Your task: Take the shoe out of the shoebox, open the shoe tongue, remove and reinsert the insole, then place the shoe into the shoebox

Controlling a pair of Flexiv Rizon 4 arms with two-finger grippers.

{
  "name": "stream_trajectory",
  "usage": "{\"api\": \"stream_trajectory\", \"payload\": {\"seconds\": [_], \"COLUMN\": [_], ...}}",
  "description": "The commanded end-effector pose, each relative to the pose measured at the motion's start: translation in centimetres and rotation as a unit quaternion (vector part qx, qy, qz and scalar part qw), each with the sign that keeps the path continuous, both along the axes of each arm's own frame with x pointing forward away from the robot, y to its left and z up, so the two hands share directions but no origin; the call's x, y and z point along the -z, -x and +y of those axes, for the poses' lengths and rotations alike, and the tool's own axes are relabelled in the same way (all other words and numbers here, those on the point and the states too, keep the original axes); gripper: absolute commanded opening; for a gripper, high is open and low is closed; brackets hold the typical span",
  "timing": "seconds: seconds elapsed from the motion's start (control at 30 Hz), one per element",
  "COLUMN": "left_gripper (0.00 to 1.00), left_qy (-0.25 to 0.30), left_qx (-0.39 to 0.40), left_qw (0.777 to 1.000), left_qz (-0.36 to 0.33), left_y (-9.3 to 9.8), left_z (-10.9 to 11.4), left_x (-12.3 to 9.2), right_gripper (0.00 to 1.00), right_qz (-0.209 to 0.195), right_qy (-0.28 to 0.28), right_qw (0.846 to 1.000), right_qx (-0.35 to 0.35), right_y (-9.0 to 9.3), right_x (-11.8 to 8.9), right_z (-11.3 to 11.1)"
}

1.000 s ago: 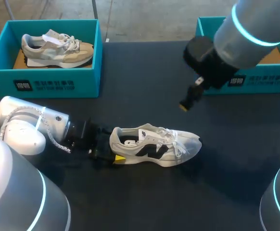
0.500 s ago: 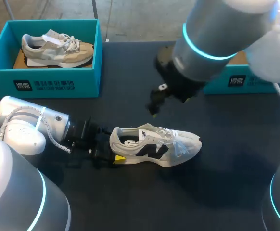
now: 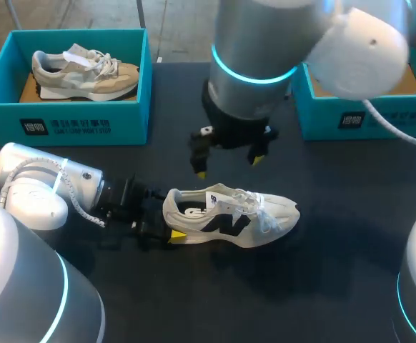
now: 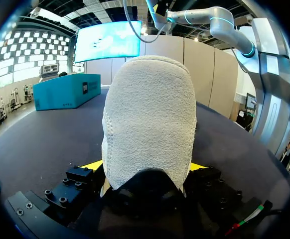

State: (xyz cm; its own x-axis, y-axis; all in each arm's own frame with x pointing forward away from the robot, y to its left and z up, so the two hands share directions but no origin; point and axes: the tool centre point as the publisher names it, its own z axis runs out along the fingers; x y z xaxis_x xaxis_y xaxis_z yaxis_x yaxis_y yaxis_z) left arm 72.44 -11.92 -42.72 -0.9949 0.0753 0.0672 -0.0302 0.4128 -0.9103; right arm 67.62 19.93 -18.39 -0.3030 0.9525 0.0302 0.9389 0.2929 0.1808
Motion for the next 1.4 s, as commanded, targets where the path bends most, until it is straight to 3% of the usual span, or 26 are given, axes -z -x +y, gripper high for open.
{"api": "stream_trajectory", "payload": {"seconds": [0.03,0.4,1.07,1.4], "left_gripper": [0.0,0.0,0.0,0.0], "left_qy": [-0.002,-0.002,-0.002,-0.002], "left_qx": [0.001,0.001,0.001,0.001], "left_qw": [1.0,1.0,1.0,1.0], "left_qz": [0.001,0.001,0.001,0.001], "left_y": [0.1,0.1,0.1,0.1], "left_z": [0.0,0.0,0.0,0.0], "left_x": [0.4,0.4,0.4,0.4], "right_gripper": [1.0,1.0,1.0,1.0], "right_qz": [0.053,0.059,0.064,0.064], "right_qy": [0.075,0.112,0.119,0.119], "right_qw": [0.996,0.992,0.991,0.991], "right_qx": [0.012,0.023,0.016,0.016], "right_y": [-0.5,-0.4,-1.1,-1.1], "right_x": [0.9,2.1,8.2,8.2], "right_z": [2.0,2.9,4.5,4.5]}}
